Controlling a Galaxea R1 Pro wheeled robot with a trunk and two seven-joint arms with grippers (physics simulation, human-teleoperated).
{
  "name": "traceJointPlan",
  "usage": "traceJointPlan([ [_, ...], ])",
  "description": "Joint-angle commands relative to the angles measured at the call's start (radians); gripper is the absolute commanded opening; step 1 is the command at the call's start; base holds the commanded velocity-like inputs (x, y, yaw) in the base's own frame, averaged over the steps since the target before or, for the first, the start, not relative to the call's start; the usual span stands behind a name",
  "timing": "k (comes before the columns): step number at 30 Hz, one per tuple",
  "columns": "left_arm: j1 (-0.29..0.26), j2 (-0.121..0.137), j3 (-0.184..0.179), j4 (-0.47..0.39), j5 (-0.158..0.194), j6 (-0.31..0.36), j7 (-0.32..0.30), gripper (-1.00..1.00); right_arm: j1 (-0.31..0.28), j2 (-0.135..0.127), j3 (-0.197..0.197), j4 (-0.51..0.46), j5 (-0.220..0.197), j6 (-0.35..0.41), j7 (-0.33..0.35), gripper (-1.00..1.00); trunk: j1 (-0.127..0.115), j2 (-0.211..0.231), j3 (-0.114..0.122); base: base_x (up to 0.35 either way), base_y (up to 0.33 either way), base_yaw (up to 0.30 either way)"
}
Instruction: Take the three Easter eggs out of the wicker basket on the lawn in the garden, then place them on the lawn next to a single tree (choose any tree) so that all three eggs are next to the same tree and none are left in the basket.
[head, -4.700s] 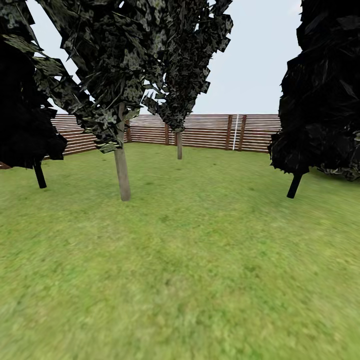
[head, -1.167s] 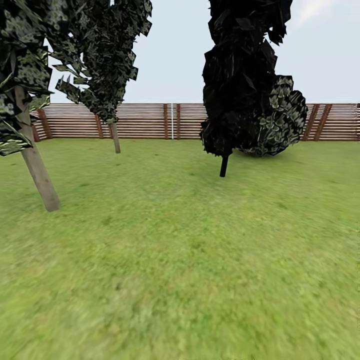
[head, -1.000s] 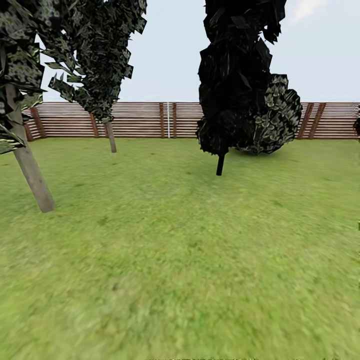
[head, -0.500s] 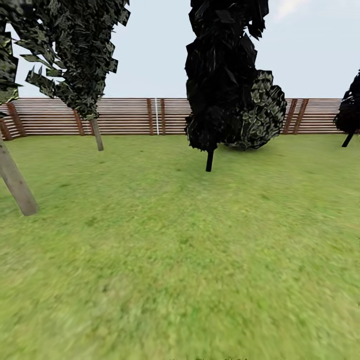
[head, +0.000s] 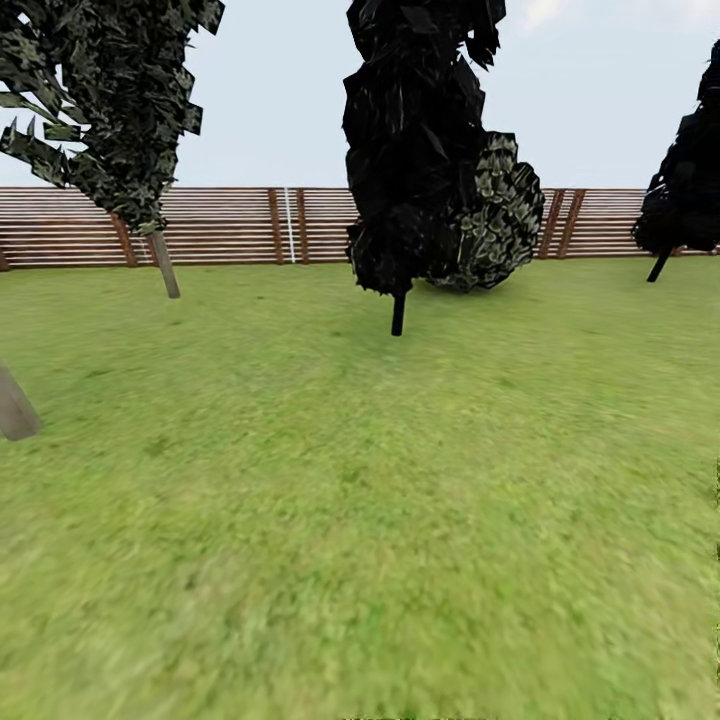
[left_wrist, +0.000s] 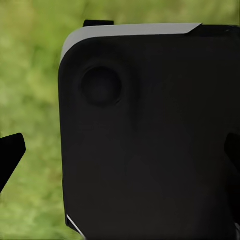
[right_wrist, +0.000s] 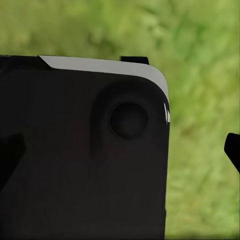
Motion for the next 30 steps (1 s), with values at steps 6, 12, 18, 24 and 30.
traceJointPlan([
  [6, 0.001, 0.000, 0.002, -0.002, 0.001, -0.001, 0.001, 1.00, -0.001, 0.000, 0.003, 0.001, 0.002, -0.003, 0.000, 1.00, 0.000, 0.000, -0.009, 0.000, 0.000, -0.160],
  [12, 0.001, 0.000, 0.002, -0.002, 0.001, -0.001, 0.001, 1.00, -0.001, 0.000, 0.003, 0.001, 0.002, -0.003, 0.000, 1.00, 0.000, 0.000, -0.017, 0.000, 0.000, -0.160],
  [18, 0.001, 0.000, 0.001, -0.002, 0.001, -0.001, 0.002, 1.00, -0.001, -0.001, 0.003, 0.001, 0.002, -0.003, 0.000, 1.00, 0.000, 0.000, -0.025, 0.000, 0.000, -0.160],
  [24, 0.001, 0.000, 0.002, -0.002, 0.001, -0.001, 0.004, 1.00, -0.001, 0.000, 0.003, 0.001, 0.003, -0.003, 0.000, 1.00, 0.000, 0.000, -0.033, 0.000, 0.000, -0.168],
  [30, 0.001, 0.000, 0.002, -0.002, 0.001, -0.001, 0.004, 1.00, -0.001, -0.001, 0.003, 0.001, 0.002, -0.003, 0.000, 1.00, 0.000, 0.000, -0.041, 0.000, 0.000, -0.192],
])
